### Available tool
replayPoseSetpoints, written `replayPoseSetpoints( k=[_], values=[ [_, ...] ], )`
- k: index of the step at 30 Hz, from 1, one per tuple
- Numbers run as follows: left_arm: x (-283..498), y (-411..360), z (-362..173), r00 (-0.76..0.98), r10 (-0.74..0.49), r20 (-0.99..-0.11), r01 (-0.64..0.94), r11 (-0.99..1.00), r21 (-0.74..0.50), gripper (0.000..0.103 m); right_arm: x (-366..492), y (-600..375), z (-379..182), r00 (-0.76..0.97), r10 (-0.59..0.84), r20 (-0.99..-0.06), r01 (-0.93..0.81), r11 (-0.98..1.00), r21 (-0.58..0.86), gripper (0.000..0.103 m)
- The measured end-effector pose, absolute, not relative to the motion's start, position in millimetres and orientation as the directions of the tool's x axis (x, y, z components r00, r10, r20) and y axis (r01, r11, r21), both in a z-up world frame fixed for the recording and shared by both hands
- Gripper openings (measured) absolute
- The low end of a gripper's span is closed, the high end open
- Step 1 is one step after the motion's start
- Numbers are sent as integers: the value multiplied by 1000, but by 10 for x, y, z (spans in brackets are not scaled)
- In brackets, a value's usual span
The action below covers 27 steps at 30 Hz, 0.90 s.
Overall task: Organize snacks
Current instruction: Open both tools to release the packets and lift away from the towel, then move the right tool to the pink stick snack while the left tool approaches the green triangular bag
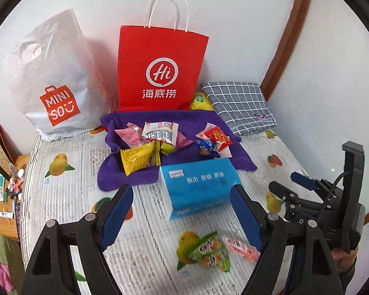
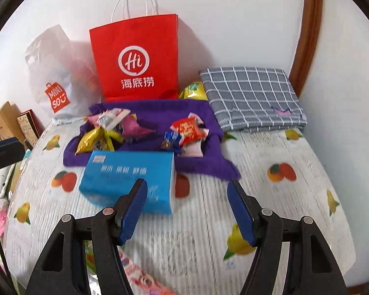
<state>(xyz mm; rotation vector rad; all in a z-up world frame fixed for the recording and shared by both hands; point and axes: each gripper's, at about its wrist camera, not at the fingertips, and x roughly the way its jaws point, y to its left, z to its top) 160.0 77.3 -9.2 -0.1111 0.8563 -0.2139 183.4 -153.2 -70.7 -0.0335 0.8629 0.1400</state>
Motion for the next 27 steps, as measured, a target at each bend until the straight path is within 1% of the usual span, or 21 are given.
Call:
replayPoseSetpoints(
  k=[13, 27],
  values=[
    [1270, 950, -226, 625, -229, -746, 121, 973, -197, 79, 1404, -1439, -997, 605, 112, -789, -127, 991, 43, 67],
    [1230, 935, -435, 591, -236, -771, 130, 972, -198, 79, 1280, -1361, -1304, 557, 145, -818, -146, 986, 75, 67]
  ],
)
